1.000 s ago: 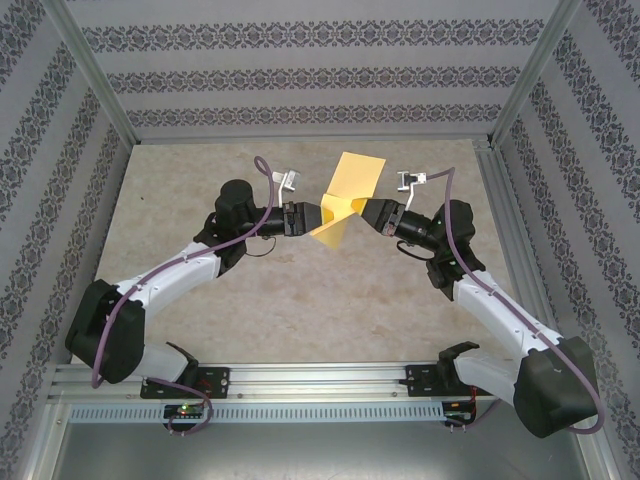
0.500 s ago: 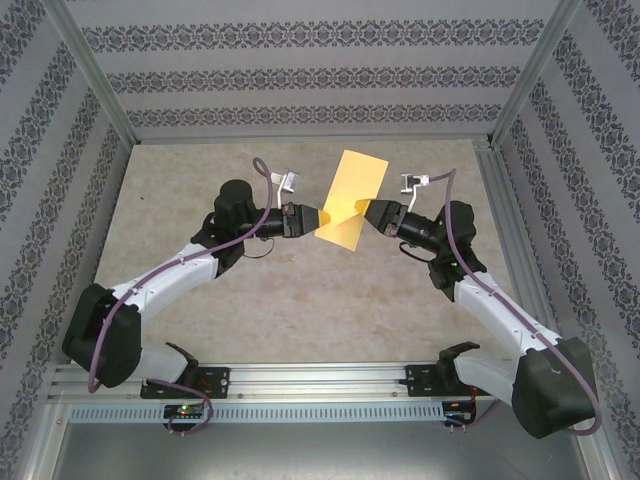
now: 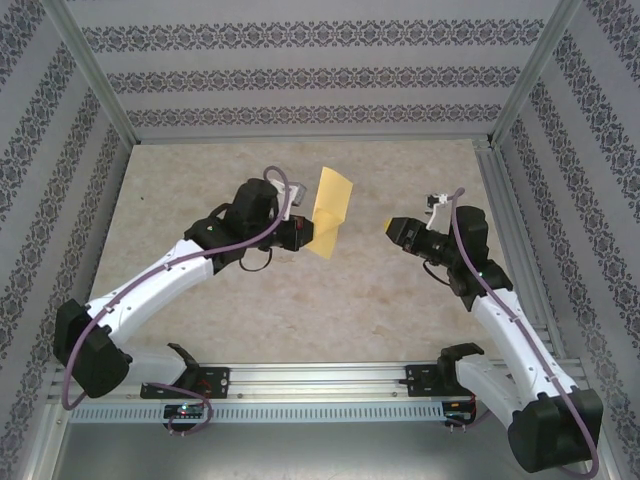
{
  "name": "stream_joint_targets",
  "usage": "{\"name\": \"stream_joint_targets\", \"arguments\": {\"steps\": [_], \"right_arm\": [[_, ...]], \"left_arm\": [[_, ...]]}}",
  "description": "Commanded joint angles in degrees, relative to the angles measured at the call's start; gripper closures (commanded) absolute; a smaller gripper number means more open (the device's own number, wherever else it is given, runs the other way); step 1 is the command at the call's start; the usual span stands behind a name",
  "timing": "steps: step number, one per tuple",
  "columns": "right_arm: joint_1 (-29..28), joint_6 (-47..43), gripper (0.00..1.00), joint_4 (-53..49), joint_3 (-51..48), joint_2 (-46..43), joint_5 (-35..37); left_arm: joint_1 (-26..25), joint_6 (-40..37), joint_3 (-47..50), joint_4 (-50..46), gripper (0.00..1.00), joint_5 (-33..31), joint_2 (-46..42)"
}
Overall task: Fold a paper plane with a square sheet of paper (fold left side to right side)
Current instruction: Turn over the paper at the center of the table.
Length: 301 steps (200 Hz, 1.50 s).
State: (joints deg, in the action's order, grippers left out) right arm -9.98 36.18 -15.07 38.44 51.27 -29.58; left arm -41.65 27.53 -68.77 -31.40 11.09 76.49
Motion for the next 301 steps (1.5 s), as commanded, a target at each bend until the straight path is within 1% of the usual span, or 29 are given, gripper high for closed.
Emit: {"name": "stream_joint_targets", "arguments": {"steps": [1,16,33,51,67,92,112,131,156,184,205,226,244,266,274,285,301], "right_arm": [[0.4,-7.9,0.67,-18.3,3.8,-0.3,15.6],[0.6,-8.5,0.67,-22.5,4.4,-0.2,22.0],[1.0,-8.9,0.67,-24.2,4.2,-1.0,25.0],[1.6,-8.8,0.67,-24.9,3.5,-2.4,26.4],[2.6,-8.9,0.67,-25.6,3.2,-3.7,27.1],[4.8,-10.0,0.67,-27.5,3.0,-5.4,26.8],[6.4,-10.9,0.67,-29.0,2.6,-6.8,26.8],[7.5,-10.9,0.67,-29.4,1.7,-8.5,27.1],[8.6,-10.5,0.67,-29.8,1.9,-8.5,26.5],[9.7,-10.2,0.67,-29.8,2.1,-7.4,26.0],[10.4,-9.8,0.67,-29.8,1.7,-7.2,26.1],[10.8,-9.7,0.66,-29.5,1.6,-6.8,25.3],[10.8,-9.3,0.65,-27.7,1.2,-6.1,22.4],[10.4,-6.8,0.66,-22.8,-0.8,-3.6,15.3],[9.7,-5.1,0.66,-19.8,-1.7,-2.0,12.7],[7.3,-2.7,0.67,-15.5,-2.8,0.4,10.4],[1.4,1.9,0.67,-7.7,-4.0,4.3,9.7]], "left_arm": [[-6.4,-6.6,-8.7,-22.4,1.0,-27.7,4.6],[-10.9,-4.6,-15.4,-32.8,1.0,-39.8,11.0],[-15.0,-0.5,-23.7,-45.1,1.0,-50.3,20.1],[-18.0,4.7,-32.5,-57.2,1.0,-57.1,30.8],[-19.9,8.1,-38.9,-64.2,1.0,-59.5,39.6],[-21.4,9.1,-45.9,-67.2,1.0,-57.6,49.2],[-21.7,7.7,-50.3,-67.1,1.0,-53.4,55.6],[-21.8,5.3,-54.9,-66.7,0.94,-48.2,61.6],[-21.8,2.2,-59.0,-64.4,0.81,-41.2,66.2],[-21.5,-0.6,-59.7,-57.4,0.65,-33.9,63.9],[-20.0,-1.7,-57.1,-51.2,0.62,-29.1,59.6],[-18.0,-2.6,-52.3,-45.6,0.56,-25.9,54.0],[-15.8,-2.9,-45.3,-39.1,0.53,-22.5,47.1],[-11.9,-2.5,-34.0,-29.9,0.51,-17.7,36.7],[-10.1,-2.2,-29.8,-26.6,0.48,-15.8,32.7],[-7.3,-1.6,-23.9,-22.4,0.45,-12.8,27.4],[-2.9,-0.7,-15.5,-16.8,0.41,-7.9,20.5]]}}
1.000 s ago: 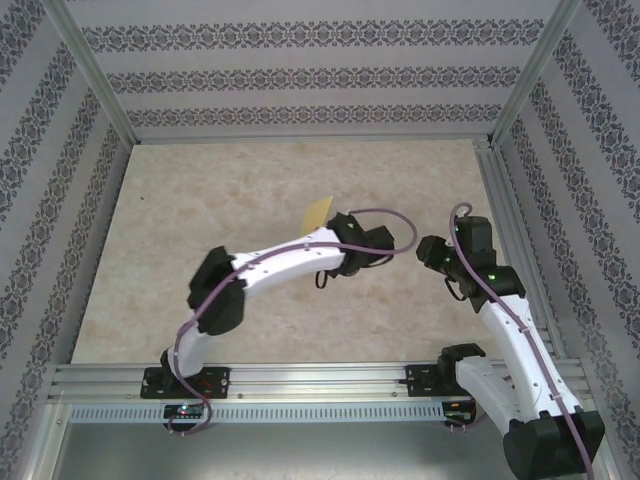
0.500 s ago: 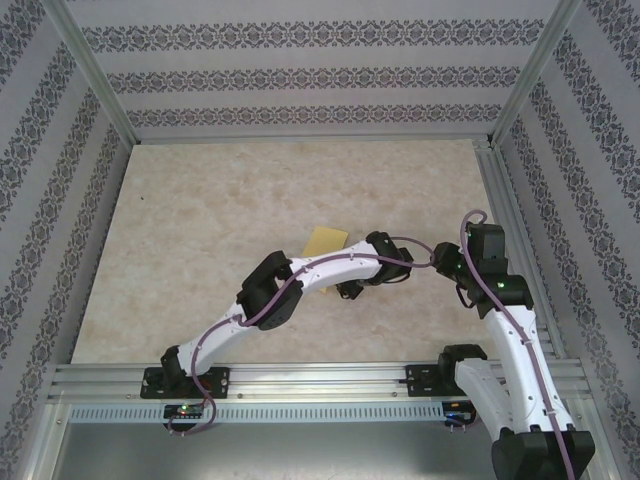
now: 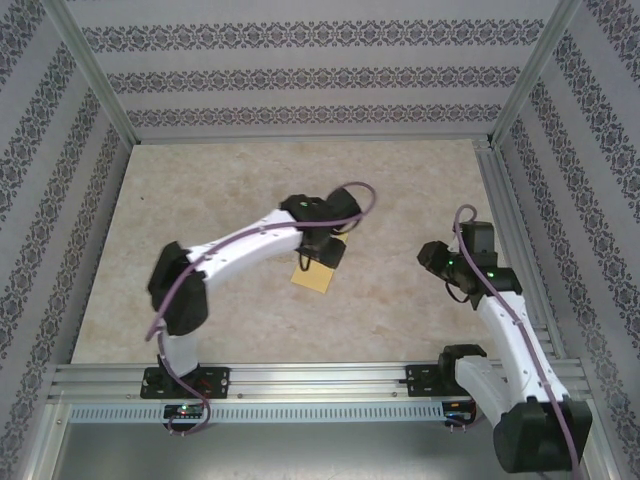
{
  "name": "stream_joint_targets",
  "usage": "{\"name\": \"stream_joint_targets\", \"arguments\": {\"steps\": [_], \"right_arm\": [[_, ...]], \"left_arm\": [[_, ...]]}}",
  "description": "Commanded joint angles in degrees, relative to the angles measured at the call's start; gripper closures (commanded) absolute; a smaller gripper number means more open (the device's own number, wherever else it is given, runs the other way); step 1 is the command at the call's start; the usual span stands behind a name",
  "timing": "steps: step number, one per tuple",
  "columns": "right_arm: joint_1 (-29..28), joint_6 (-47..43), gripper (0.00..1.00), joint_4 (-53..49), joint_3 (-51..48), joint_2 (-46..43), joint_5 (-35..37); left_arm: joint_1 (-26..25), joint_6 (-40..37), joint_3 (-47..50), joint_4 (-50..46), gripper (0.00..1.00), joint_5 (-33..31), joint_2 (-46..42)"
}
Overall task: Fold a paper plane with a square sheet of paper (fold left side to right side)
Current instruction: Turn over the paper at the center of the table, then third fold the triangle at the center of the table.
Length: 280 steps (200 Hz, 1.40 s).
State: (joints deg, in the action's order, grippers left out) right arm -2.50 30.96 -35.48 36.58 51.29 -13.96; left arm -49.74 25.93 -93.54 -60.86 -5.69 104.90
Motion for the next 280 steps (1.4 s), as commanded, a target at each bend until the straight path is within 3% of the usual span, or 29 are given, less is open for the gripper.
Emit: {"name": "stream_joint_targets", "arguments": {"steps": [1,20,43,68,90,152,280], "right_arm": [[-6.6,7.5,0.67,13.3,-2.2,4.6,-5.9],[-14.2,11.7,0.68,22.3,-1.7,11.5,-5.2],[-21.3,14.6,0.68,30.0,1.7,21.7,-4.1],[-25.3,15.6,0.68,35.5,7.1,32.6,-3.7],[-26.7,16.0,0.68,38.3,12.4,41.0,-5.0],[-27.5,12.8,0.67,34.7,21.4,53.1,0.1],[-27.0,10.9,0.67,34.3,20.2,55.5,-0.5]], "left_arm": [[5.4,1.0,9.8,13.0,0.41,9.2,-8.3],[11.2,2.7,18.7,19.5,0.37,15.5,-14.6],[16.9,4.9,27.5,26.7,0.24,21.3,-19.8],[21.5,7.9,34.4,34.0,0.2,28.7,-21.3],[23.8,10.0,38.1,38.0,0.19,30.8,-21.0],[24.6,13.3,41.1,45.0,0.15,34.5,-14.6],[21.6,13.9,37.5,46.3,0.13,35.7,-5.1]]}}
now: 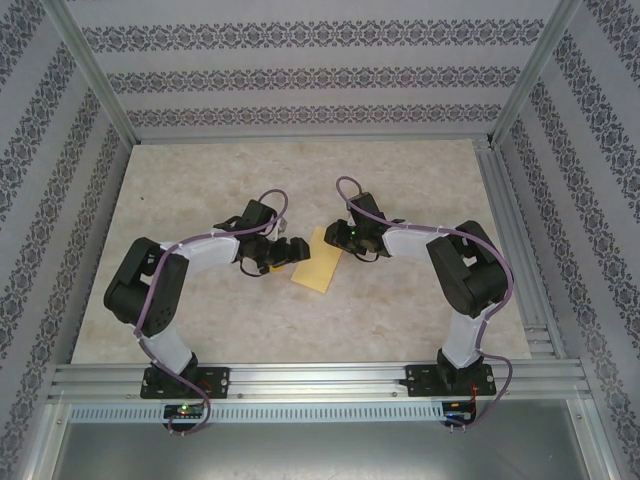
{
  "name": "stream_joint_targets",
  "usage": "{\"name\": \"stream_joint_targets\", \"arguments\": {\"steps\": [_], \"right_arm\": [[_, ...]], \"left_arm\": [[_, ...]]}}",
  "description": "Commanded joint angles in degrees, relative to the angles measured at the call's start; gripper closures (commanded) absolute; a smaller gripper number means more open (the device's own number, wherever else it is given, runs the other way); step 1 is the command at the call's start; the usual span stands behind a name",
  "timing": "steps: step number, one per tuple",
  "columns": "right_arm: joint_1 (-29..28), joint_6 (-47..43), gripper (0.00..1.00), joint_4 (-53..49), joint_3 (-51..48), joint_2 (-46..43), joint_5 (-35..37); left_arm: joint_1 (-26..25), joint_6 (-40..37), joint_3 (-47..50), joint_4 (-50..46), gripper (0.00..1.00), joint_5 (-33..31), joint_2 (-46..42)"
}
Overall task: Fold a paper plane with a square sheet of paper (fold left side to right side)
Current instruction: Third fold the triangle at the center of the table.
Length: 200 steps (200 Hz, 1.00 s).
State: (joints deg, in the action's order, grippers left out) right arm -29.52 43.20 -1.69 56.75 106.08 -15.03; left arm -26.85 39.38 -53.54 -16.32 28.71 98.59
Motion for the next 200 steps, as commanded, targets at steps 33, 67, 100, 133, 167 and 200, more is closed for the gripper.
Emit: {"name": "stream_joint_targets", "arguments": {"steps": [33,67,100,133,167,200], "right_arm": [[0.0,-1.3,0.67,0.7,-0.1,0.8,0.3],[0.0,-1.2,0.67,1.1,-0.2,0.8,0.2],[0.0,-1.1,0.67,1.2,-0.4,0.8,-0.1],[0.0,-1.0,0.67,1.3,-0.5,0.9,-0.4],[0.0,-0.9,0.67,1.5,-0.5,1.0,-0.8],[0.0,-0.9,0.67,1.4,-0.5,1.2,-1.1]], "left_arm": [[-2.0,1.9,-2.9,4.1,0.19,3.0,3.0],[-2.5,3.3,-3.0,6.4,0.26,4.6,4.4],[-2.5,3.6,-3.5,7.0,0.29,5.1,5.2],[-2.5,3.4,-4.8,7.1,0.33,5.1,6.3],[-2.5,2.3,-7.0,6.2,0.37,5.3,8.6],[-2.6,1.8,-8.9,5.9,0.38,5.4,10.7]]}}
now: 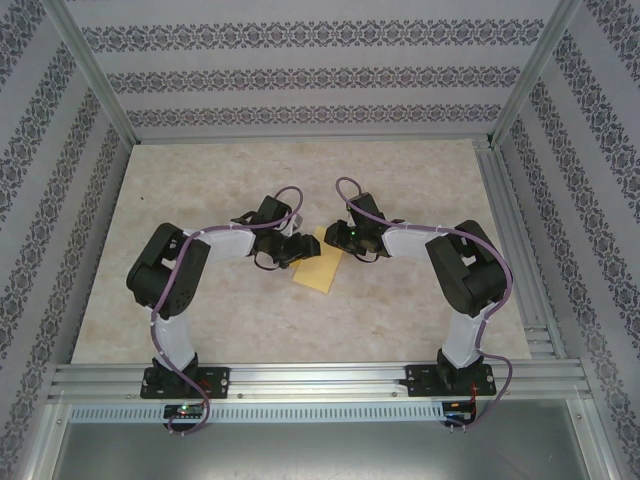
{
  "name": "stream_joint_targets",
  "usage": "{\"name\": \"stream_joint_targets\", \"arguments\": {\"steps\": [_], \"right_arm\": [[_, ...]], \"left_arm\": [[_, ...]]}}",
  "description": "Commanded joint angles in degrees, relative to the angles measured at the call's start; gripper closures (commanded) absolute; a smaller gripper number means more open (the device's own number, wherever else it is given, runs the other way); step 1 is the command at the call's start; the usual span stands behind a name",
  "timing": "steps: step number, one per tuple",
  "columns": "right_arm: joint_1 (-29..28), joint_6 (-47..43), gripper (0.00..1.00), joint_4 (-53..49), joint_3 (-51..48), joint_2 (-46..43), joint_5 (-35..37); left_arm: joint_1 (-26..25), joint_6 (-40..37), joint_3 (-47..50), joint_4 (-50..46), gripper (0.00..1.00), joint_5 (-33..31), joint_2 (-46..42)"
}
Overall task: Fold a paper plane with a square sheet of paper (fold left side to right side)
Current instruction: Third fold the triangle at the center of the table.
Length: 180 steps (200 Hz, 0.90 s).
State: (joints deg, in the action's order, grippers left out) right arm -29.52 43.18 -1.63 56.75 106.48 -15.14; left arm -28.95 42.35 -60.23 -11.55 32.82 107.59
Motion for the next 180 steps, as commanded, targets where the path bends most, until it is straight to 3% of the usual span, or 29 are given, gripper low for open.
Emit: {"name": "stream_joint_targets", "arguments": {"steps": [1,36,94,180], "right_arm": [[-0.1,-0.9,0.67,1.4,-0.4,0.8,-0.9],[-0.1,-1.2,0.68,0.8,-0.5,1.4,-1.3],[0.0,-1.5,0.68,1.0,-0.8,1.1,-1.2],[0.3,-5.7,0.66,0.4,-2.3,-5.1,0.8]], "left_arm": [[-0.4,-1.2,-2.3,1.2,0.38,1.3,1.7],[-0.4,-1.4,-4.1,0.8,0.41,1.5,3.1],[-0.4,-1.5,-4.2,0.7,0.63,1.8,3.4],[-0.5,-0.6,-1.5,2.1,0.86,1.8,2.1]]}}
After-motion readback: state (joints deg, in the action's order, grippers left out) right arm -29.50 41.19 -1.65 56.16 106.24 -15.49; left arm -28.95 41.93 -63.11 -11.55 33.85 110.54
